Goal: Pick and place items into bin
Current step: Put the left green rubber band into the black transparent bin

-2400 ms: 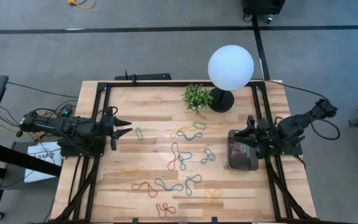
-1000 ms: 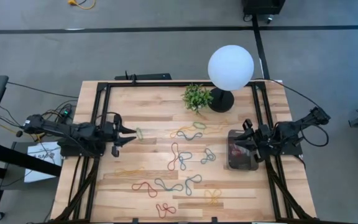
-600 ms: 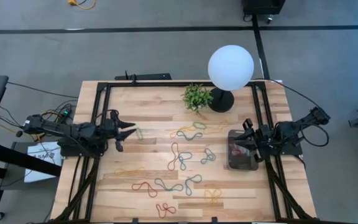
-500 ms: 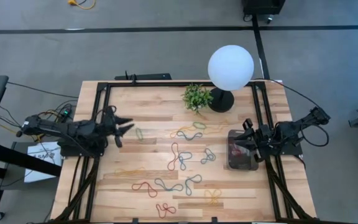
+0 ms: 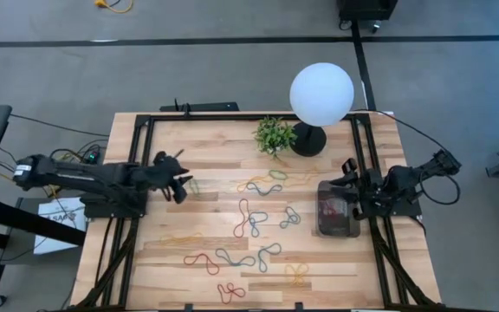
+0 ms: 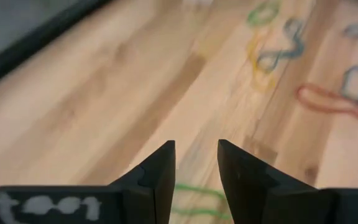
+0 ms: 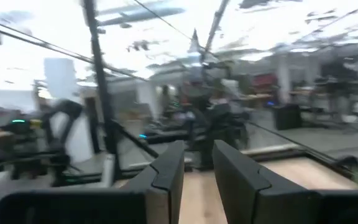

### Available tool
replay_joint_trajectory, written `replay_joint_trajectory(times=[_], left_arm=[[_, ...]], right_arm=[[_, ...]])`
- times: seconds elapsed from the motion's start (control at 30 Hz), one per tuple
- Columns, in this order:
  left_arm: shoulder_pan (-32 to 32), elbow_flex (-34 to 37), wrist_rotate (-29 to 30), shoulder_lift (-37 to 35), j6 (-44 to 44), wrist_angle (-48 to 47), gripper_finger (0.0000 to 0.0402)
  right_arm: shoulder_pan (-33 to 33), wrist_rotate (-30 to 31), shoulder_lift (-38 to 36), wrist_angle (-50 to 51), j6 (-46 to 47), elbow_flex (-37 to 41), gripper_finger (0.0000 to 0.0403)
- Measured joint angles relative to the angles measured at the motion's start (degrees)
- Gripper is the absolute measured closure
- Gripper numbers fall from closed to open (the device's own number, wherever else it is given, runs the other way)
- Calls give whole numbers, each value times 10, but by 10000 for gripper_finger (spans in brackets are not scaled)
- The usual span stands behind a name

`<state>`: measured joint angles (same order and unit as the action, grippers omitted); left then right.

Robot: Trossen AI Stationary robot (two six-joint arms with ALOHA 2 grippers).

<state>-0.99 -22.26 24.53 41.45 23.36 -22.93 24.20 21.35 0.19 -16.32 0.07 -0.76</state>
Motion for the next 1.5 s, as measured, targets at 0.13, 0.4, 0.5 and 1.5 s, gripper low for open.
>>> replay_joint_trajectory(times=[0.13, 0.4, 0.5, 1.5], left_arm=[[0, 0, -27, 95, 5, 47, 291], [0, 0, -58, 217, 90, 103, 291], [0, 0, -95, 243, 107, 99, 291], [0, -1, -89, 316, 46, 114, 392]], right_arm=[[-12, -2, 1, 0, -1, -3, 323], [-42, -3, 3, -24, -56, -17, 305], [-54, -4, 10, -18, -67, -37, 281], [-96, -18, 466, -177, 14, -119, 207]])
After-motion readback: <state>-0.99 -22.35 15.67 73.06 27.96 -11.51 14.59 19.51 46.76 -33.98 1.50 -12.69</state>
